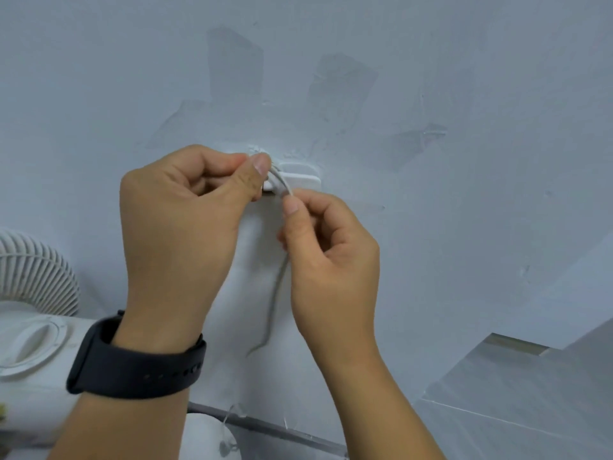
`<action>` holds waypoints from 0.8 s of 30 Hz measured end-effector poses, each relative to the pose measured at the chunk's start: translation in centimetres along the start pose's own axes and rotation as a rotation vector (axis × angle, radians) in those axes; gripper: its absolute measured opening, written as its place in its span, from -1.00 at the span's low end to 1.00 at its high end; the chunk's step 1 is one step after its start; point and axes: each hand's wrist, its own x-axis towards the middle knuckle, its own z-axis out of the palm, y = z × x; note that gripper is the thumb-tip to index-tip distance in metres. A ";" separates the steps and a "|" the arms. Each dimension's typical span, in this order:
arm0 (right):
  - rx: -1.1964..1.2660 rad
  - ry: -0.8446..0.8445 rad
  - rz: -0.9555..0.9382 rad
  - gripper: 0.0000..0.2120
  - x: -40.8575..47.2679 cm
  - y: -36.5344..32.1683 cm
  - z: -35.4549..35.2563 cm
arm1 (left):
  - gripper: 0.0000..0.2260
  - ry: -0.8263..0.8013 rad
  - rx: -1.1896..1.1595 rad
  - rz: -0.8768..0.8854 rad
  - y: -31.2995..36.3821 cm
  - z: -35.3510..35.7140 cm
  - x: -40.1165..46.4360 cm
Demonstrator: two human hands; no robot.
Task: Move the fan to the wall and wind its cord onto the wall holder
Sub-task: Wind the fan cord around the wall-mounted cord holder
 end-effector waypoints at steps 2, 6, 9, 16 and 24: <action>-0.021 0.080 -0.026 -0.93 0.4 0.0 -0.1 | -0.92 0.004 -0.017 0.032 -0.3 0.0 0.1; -0.127 0.209 -0.081 -0.92 0.9 0.2 -0.4 | -0.91 -0.014 0.004 0.080 -0.6 0.1 -0.1; -0.271 0.235 -0.157 -0.95 1.1 0.2 -0.4 | -0.90 -0.029 0.015 0.080 -1.0 0.0 0.0; -0.422 0.344 -0.259 -0.95 1.6 0.1 -1.3 | -0.94 -0.019 0.045 0.031 -1.7 -0.2 -0.1; -0.450 0.377 -0.263 -0.94 1.6 0.7 -0.3 | -0.81 -0.015 0.115 0.037 -1.5 -0.5 -0.2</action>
